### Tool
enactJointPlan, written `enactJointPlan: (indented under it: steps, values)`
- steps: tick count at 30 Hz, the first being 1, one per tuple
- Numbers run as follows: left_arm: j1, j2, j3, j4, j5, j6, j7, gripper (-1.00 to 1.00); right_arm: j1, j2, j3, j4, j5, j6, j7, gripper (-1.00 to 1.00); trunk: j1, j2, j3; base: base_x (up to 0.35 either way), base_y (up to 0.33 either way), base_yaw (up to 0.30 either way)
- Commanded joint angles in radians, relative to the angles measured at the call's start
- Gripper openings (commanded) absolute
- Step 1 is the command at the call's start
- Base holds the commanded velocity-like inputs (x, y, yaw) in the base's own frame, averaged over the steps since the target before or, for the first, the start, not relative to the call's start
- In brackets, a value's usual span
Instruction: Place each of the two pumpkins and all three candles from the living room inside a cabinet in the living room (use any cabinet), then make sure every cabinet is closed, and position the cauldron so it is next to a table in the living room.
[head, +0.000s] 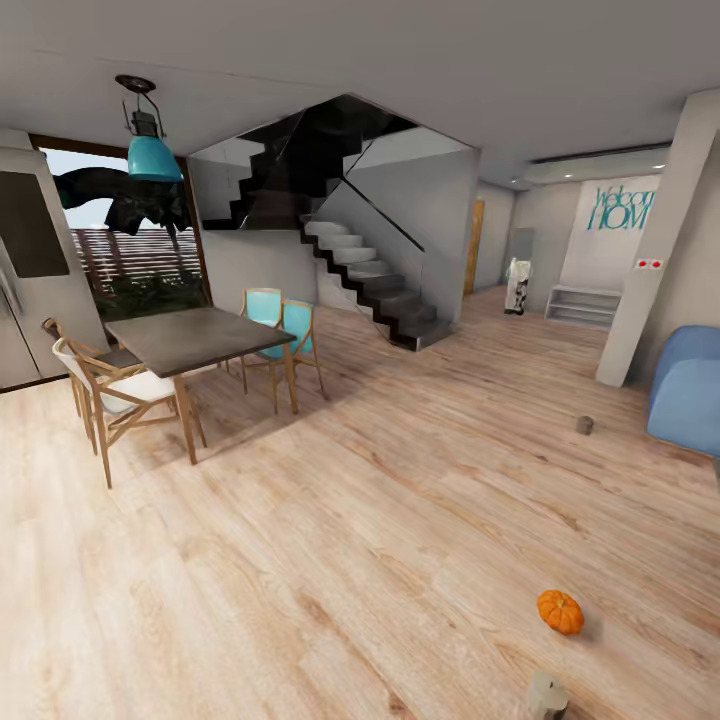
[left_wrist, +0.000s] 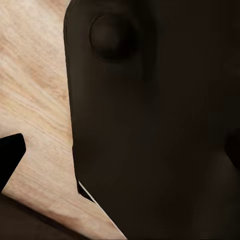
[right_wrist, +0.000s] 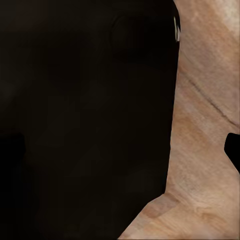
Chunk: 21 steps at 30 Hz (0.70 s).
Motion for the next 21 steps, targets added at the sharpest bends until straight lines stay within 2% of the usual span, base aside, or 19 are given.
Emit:
enactJointPlan:
  steps: [1, 6, 21]
  values:
    - [-0.005, 0.006, -0.003, -0.005, -0.002, -0.006, -0.003, 1.0, 0.006, -0.001, -0.006, 0.004, -0.005, -0.006, 0.004, 1.0, 0.0, 0.0, -0.001, 0.0, 0.001, 0.0]
    - [-0.005, 0.008, -0.001, -0.005, -0.002, -0.029, 0.0, 1.0, 0.008, -0.003, -0.014, 0.0, -0.004, -0.024, 0.004, 1.0, 0.0, 0.0, -0.001, 0.0, 0.0, 0.0]
    - [-0.005, 0.009, -0.001, -0.004, -0.002, -0.024, 0.001, 1.0, 0.005, -0.004, -0.011, 0.0, -0.004, -0.018, 0.004, 1.0, 0.0, 0.0, -0.001, 0.0, 0.0, 0.003]
